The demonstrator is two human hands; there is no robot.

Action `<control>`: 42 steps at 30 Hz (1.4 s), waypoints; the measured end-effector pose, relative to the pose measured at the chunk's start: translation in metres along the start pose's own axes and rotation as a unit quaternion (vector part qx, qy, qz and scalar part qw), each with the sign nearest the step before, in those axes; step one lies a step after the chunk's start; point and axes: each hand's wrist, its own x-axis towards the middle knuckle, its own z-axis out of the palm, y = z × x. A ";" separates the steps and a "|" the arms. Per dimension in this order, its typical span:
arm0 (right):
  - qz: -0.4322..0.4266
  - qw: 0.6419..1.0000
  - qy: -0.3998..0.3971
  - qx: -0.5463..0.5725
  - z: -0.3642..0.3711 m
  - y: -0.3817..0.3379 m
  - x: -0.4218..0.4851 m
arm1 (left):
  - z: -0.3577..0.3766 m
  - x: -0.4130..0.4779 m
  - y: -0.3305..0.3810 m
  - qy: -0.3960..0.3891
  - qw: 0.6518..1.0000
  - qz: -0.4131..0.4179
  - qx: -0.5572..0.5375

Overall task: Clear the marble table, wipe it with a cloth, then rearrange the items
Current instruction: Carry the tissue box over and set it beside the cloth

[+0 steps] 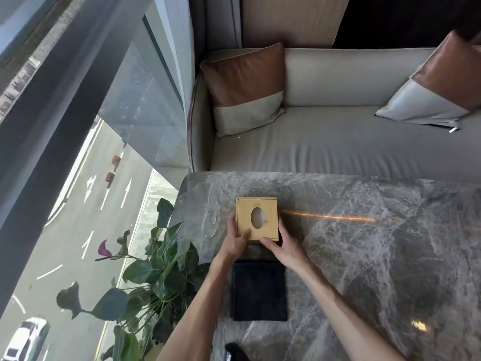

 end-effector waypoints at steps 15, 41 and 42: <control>0.049 0.991 0.102 -0.075 0.025 0.076 -0.024 | 0.004 -0.031 -0.025 0.092 0.920 -0.108 0.365; 0.014 0.966 0.141 -0.215 0.031 0.070 -0.024 | 0.017 -0.045 -0.047 0.055 0.863 -0.040 0.501; 0.004 0.966 0.139 -0.216 0.032 0.070 -0.026 | 0.017 -0.047 -0.046 0.055 0.860 -0.043 0.506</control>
